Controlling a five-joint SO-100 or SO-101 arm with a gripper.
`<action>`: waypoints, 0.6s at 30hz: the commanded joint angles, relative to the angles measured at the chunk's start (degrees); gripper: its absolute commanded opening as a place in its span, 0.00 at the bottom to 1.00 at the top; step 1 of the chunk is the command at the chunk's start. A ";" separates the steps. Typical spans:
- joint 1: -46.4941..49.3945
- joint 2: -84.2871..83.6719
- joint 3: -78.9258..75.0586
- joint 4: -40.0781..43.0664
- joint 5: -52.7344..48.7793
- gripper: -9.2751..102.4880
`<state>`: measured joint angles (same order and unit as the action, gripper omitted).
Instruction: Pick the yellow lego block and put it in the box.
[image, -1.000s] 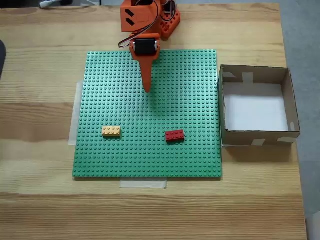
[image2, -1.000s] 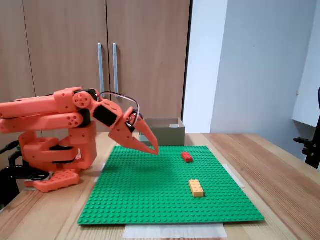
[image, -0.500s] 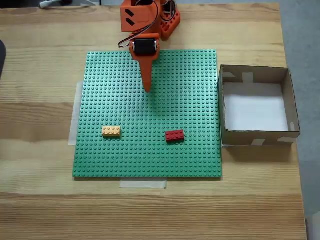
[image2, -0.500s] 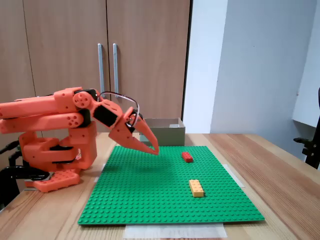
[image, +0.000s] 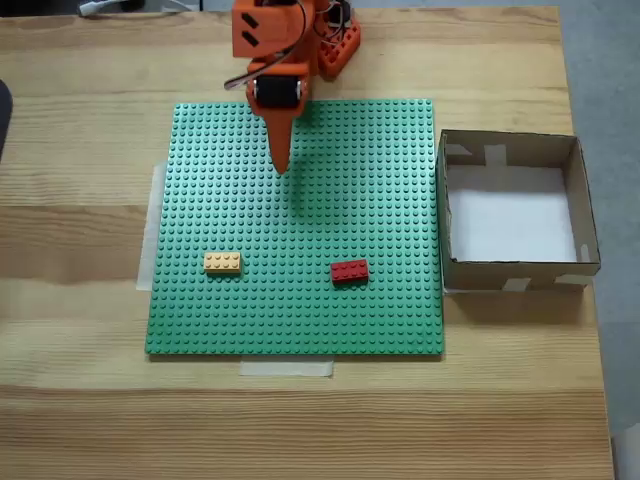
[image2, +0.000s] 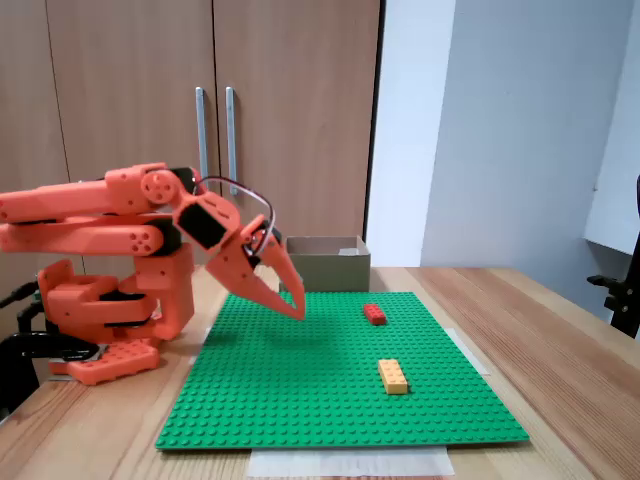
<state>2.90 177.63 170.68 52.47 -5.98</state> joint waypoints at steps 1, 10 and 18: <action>2.02 -9.49 -11.25 1.49 -0.35 0.07; 2.64 -34.10 -34.45 7.12 -3.16 0.07; 4.22 -51.15 -52.91 15.12 -3.78 0.07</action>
<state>6.68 130.52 124.37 66.01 -9.58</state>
